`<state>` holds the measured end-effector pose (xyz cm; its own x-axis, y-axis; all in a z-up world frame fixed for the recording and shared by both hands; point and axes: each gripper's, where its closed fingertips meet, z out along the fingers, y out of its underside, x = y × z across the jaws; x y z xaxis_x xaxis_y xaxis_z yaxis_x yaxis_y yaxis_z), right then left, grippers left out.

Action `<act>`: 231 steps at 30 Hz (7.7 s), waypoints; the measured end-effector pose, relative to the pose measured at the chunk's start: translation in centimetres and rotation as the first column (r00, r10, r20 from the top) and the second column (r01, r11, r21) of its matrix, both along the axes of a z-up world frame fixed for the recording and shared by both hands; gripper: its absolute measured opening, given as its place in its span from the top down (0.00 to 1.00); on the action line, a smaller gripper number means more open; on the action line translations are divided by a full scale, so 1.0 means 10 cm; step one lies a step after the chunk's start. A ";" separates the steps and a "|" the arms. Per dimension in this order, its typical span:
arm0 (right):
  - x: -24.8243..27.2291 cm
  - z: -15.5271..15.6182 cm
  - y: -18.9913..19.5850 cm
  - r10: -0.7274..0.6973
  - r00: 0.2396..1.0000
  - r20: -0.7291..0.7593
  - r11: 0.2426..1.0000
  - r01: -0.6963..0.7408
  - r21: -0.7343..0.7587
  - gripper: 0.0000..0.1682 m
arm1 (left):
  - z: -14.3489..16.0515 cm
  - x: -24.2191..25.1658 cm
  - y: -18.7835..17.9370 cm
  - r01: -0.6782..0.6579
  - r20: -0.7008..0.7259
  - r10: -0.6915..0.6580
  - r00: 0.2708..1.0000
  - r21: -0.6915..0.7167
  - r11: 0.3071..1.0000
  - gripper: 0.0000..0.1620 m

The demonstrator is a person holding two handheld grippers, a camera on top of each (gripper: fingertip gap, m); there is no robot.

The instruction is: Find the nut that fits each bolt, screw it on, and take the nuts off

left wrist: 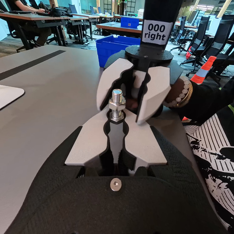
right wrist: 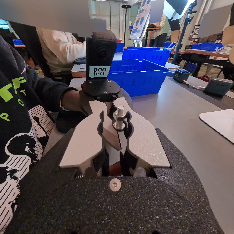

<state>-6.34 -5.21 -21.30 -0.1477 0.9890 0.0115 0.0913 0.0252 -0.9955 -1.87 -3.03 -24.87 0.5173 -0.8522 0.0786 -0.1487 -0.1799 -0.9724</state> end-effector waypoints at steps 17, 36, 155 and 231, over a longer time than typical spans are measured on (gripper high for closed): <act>0.02 0.04 0.04 -0.024 0.999 -0.022 1.000 0.024 0.013 0.78 | -0.03 0.00 0.01 -0.004 -0.008 0.004 1.000 -0.018 1.000 0.91; 0.05 -0.14 0.20 -0.138 0.952 0.272 0.988 0.112 0.109 0.94 | -0.28 -0.15 0.14 -0.124 -0.246 0.127 0.961 0.026 0.992 0.91; 0.73 -0.07 1.03 -0.526 0.850 -0.025 0.850 0.525 -0.032 0.70 | -0.66 -4.21 -0.88 -0.704 -0.896 -0.167 0.411 -0.428 0.567 0.80; 0.06 -0.94 0.04 -0.053 0.765 0.642 0.998 0.021 0.057 0.96 | 0.14 -1.08 0.27 -0.519 -0.101 0.538 0.837 0.164 0.839 0.77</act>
